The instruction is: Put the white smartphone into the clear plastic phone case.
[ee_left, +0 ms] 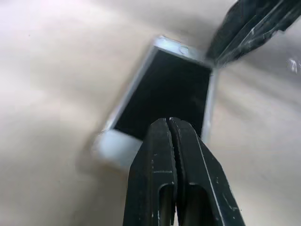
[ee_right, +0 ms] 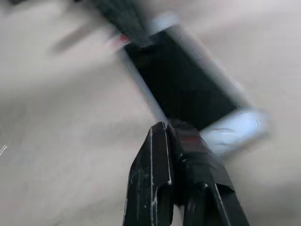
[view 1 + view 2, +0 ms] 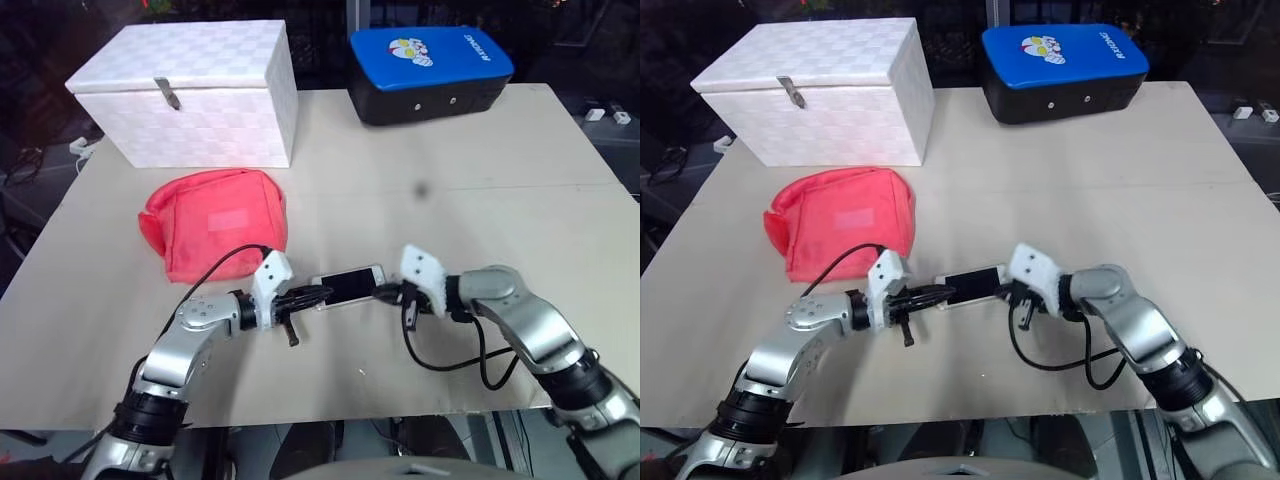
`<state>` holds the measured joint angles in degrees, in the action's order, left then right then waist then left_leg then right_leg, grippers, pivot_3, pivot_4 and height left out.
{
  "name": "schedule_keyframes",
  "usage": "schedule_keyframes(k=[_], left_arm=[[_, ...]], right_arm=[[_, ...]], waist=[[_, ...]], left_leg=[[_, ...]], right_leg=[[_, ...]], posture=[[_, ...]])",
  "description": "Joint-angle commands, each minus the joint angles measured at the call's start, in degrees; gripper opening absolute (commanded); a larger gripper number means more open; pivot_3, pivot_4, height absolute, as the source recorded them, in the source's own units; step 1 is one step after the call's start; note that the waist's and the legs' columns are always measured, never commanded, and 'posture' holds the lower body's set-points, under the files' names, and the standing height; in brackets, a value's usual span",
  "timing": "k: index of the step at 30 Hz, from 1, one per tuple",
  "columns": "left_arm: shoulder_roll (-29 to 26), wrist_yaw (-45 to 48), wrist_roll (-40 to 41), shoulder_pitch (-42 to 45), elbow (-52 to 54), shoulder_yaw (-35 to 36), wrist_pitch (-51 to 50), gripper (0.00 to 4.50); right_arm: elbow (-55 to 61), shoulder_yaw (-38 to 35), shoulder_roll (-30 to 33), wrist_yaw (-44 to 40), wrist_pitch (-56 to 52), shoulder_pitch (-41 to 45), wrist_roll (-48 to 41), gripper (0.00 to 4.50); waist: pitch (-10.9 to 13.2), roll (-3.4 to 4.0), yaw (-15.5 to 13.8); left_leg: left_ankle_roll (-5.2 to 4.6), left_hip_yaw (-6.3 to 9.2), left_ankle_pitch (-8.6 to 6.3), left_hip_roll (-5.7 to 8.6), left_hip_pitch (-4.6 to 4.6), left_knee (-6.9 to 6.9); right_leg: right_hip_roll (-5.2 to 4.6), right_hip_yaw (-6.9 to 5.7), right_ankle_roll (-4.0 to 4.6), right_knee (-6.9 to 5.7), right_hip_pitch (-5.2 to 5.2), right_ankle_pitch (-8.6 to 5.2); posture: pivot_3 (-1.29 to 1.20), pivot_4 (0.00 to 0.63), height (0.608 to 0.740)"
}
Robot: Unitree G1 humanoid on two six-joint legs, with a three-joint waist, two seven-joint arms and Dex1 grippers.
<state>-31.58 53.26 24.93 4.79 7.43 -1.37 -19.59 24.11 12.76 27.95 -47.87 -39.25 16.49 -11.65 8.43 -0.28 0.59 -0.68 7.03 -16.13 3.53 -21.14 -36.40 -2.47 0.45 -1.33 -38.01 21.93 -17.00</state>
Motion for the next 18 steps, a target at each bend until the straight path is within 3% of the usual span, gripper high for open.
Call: schedule_keyframes(k=[1,4,7,9,14,18], left_arm=[[-0.8,0.4,5.2,-2.8,4.6,6.8,0.0,1.06],[-2.7,2.3,8.5,-7.1,7.8,10.3,-1.1,2.32],[-5.4,3.7,10.8,-13.1,11.6,14.0,-2.6,3.71],[-6.5,3.4,11.4,-16.4,13.6,16.0,-3.2,4.41],[-7.5,1.7,9.4,-24.1,16.2,20.5,-1.6,4.41],[-7.1,1.4,10.0,-25.9,15.0,22.9,-0.9,4.41]], right_arm=[[10.4,-8.2,1.5,1.5,1.2,-7.8,-4.7,1.66],[15.9,-13.4,3.0,2.7,2.4,-16.1,-6.1,2.96],[20.9,-19.8,4.4,3.4,3.9,-26.1,-7.2,4.32],[22.8,-22.9,4.2,4.7,5.6,-30.6,-7.2,4.50],[26.8,-29.0,3.8,5.1,8.7,-41.0,-8.9,4.50],[27.1,-29.8,2.9,6.4,11.1,-44.0,-9.3,4.50]], waist=[[0.0,-0.05,-0.2],[0.0,-0.06,-0.1],[0.0,-0.04,0.2],[0.1,-0.04,0.1],[0.1,0.00,-0.2],[0.1,0.00,-0.4]], left_leg=[[0.00,0.04,0.00,0.00,-0.15,-0.05],[-0.01,0.05,0.00,0.02,-0.86,-0.11],[-0.01,0.02,-0.01,0.03,-0.94,-0.09],[-0.03,-0.03,-0.01,0.03,-0.87,-0.10],[-0.25,-0.03,-0.12,-0.01,-0.58,-0.20],[-0.24,-0.02,-0.12,-0.05,-0.56,-0.38]], right_leg=[[0.00,-0.05,0.00,0.02,0.11,0.00],[-0.03,-0.09,0.00,0.06,0.75,0.01],[-0.06,-0.06,0.00,0.13,0.80,0.00],[-0.05,0.00,0.00,0.07,0.77,0.00],[0.00,0.00,-0.02,-0.03,0.47,0.01],[0.05,-0.03,-0.05,-0.04,0.37,0.03]], posture=[[0.00,0.150,0.740],[0.00,0.150,0.740],[0.00,0.150,0.740],[0.00,0.150,0.740],[0.00,0.150,0.740],[0.00,0.150,0.740]])
